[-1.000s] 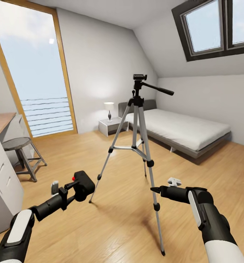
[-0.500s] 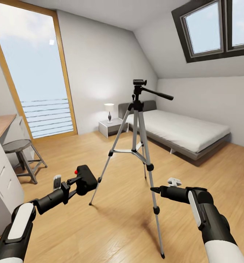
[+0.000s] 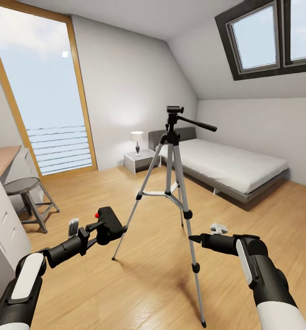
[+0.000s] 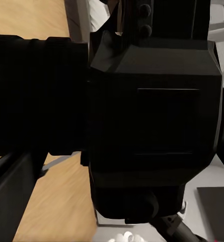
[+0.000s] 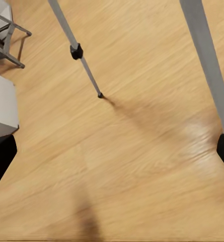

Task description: Attach the digital camera to the camera tripod in the bedroom.

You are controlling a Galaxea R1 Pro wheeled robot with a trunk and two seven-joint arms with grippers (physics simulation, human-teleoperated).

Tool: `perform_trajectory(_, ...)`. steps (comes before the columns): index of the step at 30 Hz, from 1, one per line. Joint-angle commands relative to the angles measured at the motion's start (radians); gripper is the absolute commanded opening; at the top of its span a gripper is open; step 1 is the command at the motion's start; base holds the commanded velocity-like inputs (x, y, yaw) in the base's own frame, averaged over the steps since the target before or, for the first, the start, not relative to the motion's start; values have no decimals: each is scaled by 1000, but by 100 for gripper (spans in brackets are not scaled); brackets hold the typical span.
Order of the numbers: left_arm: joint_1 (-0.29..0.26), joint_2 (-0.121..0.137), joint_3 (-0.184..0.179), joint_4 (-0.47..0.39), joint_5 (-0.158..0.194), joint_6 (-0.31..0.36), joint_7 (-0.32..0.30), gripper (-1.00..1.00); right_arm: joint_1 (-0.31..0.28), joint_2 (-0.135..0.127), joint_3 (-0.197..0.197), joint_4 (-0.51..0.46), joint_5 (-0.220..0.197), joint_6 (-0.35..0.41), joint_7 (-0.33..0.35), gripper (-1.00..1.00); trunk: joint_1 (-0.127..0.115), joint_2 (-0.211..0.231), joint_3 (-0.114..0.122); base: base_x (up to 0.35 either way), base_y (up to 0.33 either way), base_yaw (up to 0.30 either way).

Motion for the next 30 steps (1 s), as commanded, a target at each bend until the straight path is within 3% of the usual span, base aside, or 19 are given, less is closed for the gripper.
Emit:
perform_trajectory(1,-1,0,2,0,-8,5,-10,-100,-1,0,-2,-1,4,15,6,100,-4,7,2,0,0,0)
perform_trajectory(6,-1,-1,0,-3,-42,4,-8,-100,-3,0,-2,-26,4,78,6,100,-23,42,18,0,0,0)
perform_trajectory(11,-1,-5,-2,-22,-111,3,-10,-100,-8,1,-2,-63,3,78,8,100,-42,77,34,0,0,0)
perform_trajectory(22,-1,-28,-14,-63,-297,-2,-9,-100,-11,1,-2,-140,3,78,61,100,-85,154,68,0,0,0)
perform_trajectory(28,-1,-59,-14,-86,-400,-7,26,-100,-11,0,-4,-146,5,78,71,100,-108,196,87,0,0,0)
perform_trajectory(30,-1,-100,-14,-114,-451,-9,97,-100,-11,0,-5,-146,7,78,73,100,-115,210,93,0,0,0)
